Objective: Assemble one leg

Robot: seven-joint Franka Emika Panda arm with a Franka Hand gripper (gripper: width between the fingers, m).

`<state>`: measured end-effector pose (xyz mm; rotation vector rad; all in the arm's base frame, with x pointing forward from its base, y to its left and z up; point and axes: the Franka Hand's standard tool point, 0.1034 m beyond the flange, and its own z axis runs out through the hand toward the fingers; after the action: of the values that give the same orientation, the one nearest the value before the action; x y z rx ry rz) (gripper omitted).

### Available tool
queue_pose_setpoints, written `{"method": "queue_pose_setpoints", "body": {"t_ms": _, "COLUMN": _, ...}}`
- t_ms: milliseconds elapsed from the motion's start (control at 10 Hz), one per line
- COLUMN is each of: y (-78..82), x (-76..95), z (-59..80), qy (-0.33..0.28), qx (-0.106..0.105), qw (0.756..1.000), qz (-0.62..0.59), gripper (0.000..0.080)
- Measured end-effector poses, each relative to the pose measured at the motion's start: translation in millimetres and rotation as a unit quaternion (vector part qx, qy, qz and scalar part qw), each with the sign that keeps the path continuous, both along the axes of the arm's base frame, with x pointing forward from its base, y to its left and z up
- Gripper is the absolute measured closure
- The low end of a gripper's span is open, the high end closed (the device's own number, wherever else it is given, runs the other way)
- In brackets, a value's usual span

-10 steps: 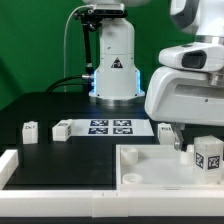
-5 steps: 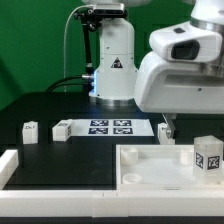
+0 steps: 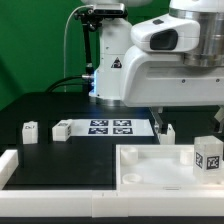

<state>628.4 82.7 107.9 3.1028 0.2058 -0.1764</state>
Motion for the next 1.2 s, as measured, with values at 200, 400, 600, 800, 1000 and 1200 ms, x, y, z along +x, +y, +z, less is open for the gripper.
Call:
{"method": "queue_pose_setpoints", "body": {"t_ms": 200, "y": -2.3, "x": -1.8, "z": -2.7, "qy": 0.003, "qx": 0.022, "qw": 1.0, "qz": -0.003, "gripper": 0.015}}
{"method": "queue_pose_setpoints", "body": {"t_ms": 400, "y": 15.0, "x": -2.0, "z": 6.4, "qy": 0.0, "qx": 0.037, "qw": 0.999, "qz": 0.001, "gripper": 0.015}}
{"method": "queue_pose_setpoints", "body": {"t_ms": 600, "y": 25.4, "x": 0.3, "z": 15.7, "qy": -0.006, "qx": 0.042, "qw": 0.999, "qz": -0.006, "gripper": 0.015}}
{"method": "queue_pose_setpoints", "body": {"t_ms": 800, "y": 38.1, "x": 3.4, "z": 5.9, "qy": -0.019, "qx": 0.033, "qw": 0.999, "qz": -0.022, "gripper": 0.015}}
{"method": "queue_pose_setpoints", "body": {"t_ms": 1000, "y": 40.7, "x": 4.3, "z": -17.4, "qy": -0.02, "qx": 0.022, "qw": 0.999, "qz": -0.033, "gripper": 0.015}}
{"method": "queue_pose_setpoints", "body": {"t_ms": 1200, "y": 42.1, "x": 2.3, "z": -26.8, "qy": -0.018, "qx": 0.018, "qw": 0.999, "qz": -0.035, "gripper": 0.015}}
